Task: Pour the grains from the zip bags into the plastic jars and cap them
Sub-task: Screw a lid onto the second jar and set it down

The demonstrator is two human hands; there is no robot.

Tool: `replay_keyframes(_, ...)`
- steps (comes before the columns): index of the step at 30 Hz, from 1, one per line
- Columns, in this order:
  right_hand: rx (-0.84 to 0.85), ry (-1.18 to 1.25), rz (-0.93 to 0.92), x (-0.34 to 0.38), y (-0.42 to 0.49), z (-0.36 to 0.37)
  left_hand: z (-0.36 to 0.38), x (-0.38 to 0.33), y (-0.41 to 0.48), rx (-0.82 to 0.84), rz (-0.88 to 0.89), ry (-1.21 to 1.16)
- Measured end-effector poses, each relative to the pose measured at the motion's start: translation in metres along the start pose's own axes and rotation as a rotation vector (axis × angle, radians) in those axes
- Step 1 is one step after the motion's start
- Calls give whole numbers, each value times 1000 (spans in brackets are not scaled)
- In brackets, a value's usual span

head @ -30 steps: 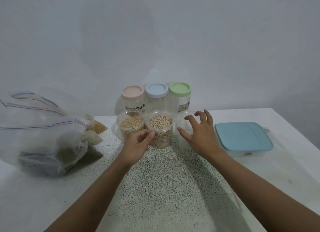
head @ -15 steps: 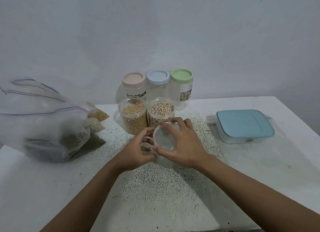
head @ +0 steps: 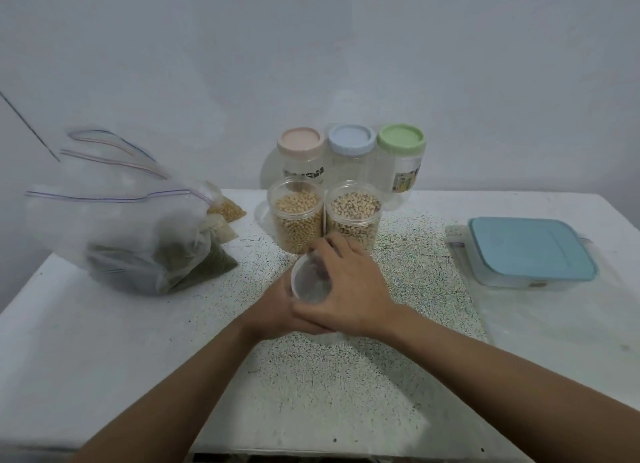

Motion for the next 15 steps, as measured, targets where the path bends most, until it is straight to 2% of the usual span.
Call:
replay_keyframes(4,167,94,-113,-10,6,-2,1,0,12,-4,69,65)
replay_keyframes(8,267,135,-274,-10,13,1,5,-5,17,110,60,87)
replay_keyframes(10,300,83,-329,-10,17,3,7,-4,18,153,27,113)
replay_keyframes(13,303,-28,-368,-9,17,-1,0,2,11,101,-157,220)
replay_keyframes(15,286,-54,-376,-8,15,-3,1,1,11,109,-148,239)
Point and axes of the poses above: each hand's wrist, its own y-axis towards the middle knuckle, its own z-axis out of the palm, x = y × z, the point moved 6 cm from there along y, towards the middle knuckle, and after that the axes turned 4 degrees about -x, right-handed, at the moved point
